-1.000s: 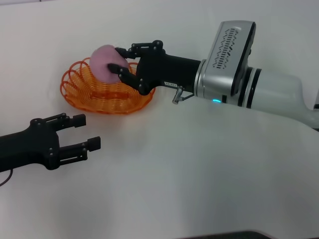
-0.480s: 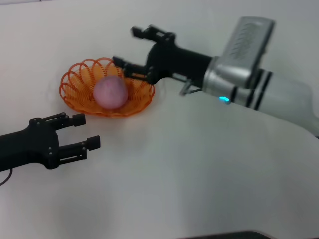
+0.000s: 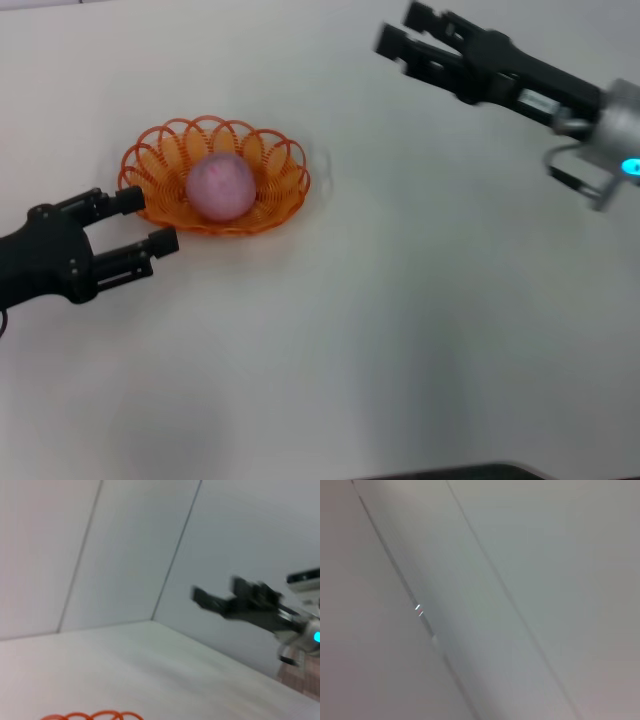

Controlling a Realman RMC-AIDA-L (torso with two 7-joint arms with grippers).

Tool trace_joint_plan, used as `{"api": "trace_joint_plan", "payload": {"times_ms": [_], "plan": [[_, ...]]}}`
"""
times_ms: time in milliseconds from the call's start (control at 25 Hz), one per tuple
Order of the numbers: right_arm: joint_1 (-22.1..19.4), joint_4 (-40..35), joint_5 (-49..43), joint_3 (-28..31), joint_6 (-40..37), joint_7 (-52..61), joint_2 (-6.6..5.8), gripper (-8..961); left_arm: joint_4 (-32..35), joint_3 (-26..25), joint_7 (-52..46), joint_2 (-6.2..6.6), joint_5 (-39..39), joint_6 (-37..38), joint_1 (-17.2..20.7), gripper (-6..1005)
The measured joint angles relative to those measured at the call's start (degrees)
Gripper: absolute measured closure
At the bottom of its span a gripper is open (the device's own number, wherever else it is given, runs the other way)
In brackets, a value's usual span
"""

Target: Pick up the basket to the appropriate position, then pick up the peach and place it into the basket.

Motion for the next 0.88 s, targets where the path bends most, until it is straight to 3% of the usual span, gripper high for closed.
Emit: {"api": "trace_joint_plan", "payload": {"times_ms": [200,320,440,600,880], "plan": [[-4.80,-15.86,-13.54,-3.89,-7.48,9.47,-2.61,14,-0.05,-0.97,0.01,0.07,-1.94,0.06,0.02,232],[-5.43,-20.66,-24.15,-4.17,-11.53,10.04,-4.39,18,0.31,-1.17,0.05,0.23,-2.03,0.06,-0.14,231],[-5.47,-22.48,-31.32,-3.31,-12.53,10.64,-5.37,21,0.66,-1.18,0.69,0.26,-1.69,-0.18,0.01,231],[-5.70,-22.91,-32.88,-2.27,-12.14,10.80,-5.35,24,0.68,-1.21,2.08,0.25,-1.39,-0.62,0.72,231],[-5.38,-23.14,-32.82,1.56,-11.72,8.91,-4.14,26,1.30,-1.21,2.80,0.26,-0.72,-1.62,2.68,230]]}}
